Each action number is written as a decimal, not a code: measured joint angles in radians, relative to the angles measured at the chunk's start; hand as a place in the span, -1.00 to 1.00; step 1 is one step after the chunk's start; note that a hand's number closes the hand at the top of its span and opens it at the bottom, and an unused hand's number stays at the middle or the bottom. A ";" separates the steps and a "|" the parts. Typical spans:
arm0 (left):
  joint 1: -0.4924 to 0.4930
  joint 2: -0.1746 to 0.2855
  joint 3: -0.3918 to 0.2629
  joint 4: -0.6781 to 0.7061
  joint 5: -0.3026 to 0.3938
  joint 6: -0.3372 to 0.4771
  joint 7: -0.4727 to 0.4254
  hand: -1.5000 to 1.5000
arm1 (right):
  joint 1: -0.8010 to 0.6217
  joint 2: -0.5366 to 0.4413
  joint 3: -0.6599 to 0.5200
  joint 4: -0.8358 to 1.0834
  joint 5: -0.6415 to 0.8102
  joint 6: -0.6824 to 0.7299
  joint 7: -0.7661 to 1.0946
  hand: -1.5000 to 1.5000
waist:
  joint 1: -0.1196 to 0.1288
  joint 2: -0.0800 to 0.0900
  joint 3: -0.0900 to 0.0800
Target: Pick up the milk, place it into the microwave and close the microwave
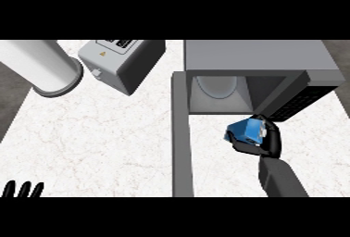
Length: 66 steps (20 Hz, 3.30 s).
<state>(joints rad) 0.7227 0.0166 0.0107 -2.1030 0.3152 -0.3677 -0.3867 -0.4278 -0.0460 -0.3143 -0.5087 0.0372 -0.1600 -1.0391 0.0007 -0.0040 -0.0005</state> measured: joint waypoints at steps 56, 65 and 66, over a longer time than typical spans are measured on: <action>-0.020 0.020 0.120 0.052 0.072 -0.094 0.017 -1.00 | -0.302 -0.011 0.280 0.052 -0.130 -0.361 0.393 1.00 | 0.049 0.021 0.002; -0.053 0.035 0.129 0.082 0.081 -0.116 0.020 -1.00 | -0.434 -0.087 0.248 0.268 -0.085 -0.398 0.326 1.00 | 0.084 0.038 0.004; -0.062 0.035 0.125 0.084 0.079 -0.115 0.022 -1.00 | -0.446 -0.093 0.246 0.279 -0.081 -0.412 0.320 1.00 | 0.088 0.041 0.004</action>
<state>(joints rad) 0.6611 0.0511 0.1356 -2.0188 0.3943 -0.4828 -0.3642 -0.8742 -0.1389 -0.0685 -0.2299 -0.0442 -0.5715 -0.7190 0.0885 0.0367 0.0038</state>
